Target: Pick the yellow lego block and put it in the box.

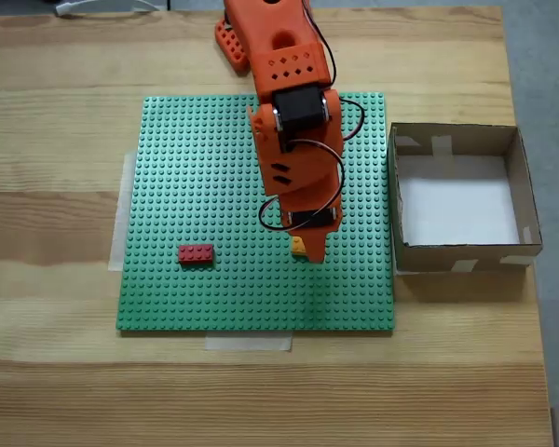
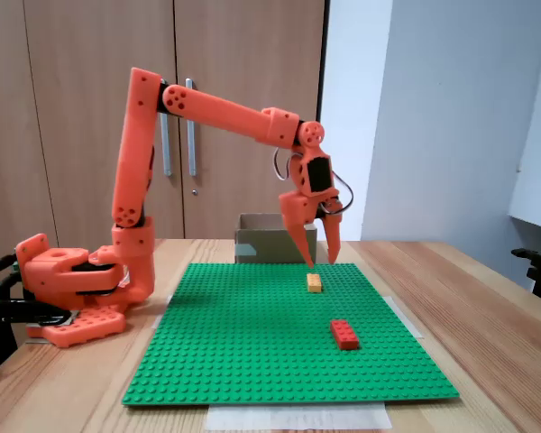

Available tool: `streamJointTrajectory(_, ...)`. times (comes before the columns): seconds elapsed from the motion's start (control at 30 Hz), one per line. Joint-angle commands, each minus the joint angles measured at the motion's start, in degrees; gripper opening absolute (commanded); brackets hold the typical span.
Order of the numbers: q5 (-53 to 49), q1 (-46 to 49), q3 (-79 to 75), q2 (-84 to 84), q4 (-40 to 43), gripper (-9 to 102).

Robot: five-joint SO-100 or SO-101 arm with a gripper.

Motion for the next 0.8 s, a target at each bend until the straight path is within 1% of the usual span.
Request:
streamJointTrajectory(0.0, 0.79, 0.7, -0.53, -0.09, -0.88, 15)
streamJointTrajectory(0.23, 5.01, 0.88, -1.93, -1.23, 0.62, 14)
streamJointTrajectory(0.5, 4.75, 0.97, -2.2, -1.85, 1.05, 14)
streamJointTrajectory(0.67, 8.88, 0.97, -4.04, -2.55, 4.04, 13)
streamJointTrajectory(0.77, 8.7, 0.97, -4.48, -2.9, 4.92, 13)
